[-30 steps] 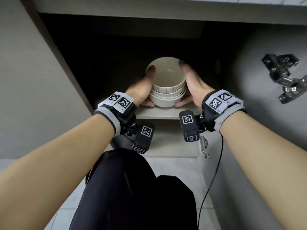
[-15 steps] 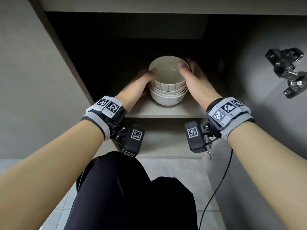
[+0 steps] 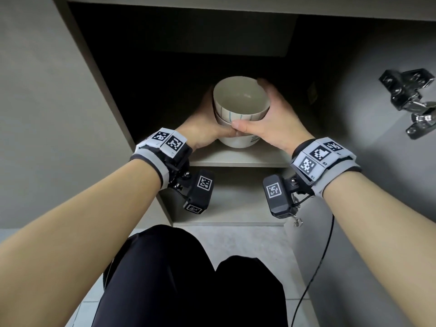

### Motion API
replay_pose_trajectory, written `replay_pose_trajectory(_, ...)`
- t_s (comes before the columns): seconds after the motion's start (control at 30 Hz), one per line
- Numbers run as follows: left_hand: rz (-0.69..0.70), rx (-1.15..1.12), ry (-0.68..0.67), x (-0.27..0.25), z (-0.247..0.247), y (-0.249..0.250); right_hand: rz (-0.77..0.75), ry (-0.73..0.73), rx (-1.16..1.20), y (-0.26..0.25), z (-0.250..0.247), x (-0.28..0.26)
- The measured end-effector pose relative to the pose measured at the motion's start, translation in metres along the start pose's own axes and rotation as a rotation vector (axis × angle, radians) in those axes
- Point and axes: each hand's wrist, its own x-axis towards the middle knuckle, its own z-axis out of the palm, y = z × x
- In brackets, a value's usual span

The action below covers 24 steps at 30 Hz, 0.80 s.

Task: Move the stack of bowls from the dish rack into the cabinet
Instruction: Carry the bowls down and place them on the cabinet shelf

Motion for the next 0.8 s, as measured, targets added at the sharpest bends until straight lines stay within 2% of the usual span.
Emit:
replay_pose_trajectory(0.27,-0.002,-0.058,0.018,0.002,-0.009,-0.004,-0.010,0.065,0.054,-0.004,0.007,0.005)
replay_pose_trajectory(0.8,-0.020,0.025,0.046,0.001,-0.008,-0.006,-0.027,0.112,0.145,0.008,0.012,0.001)
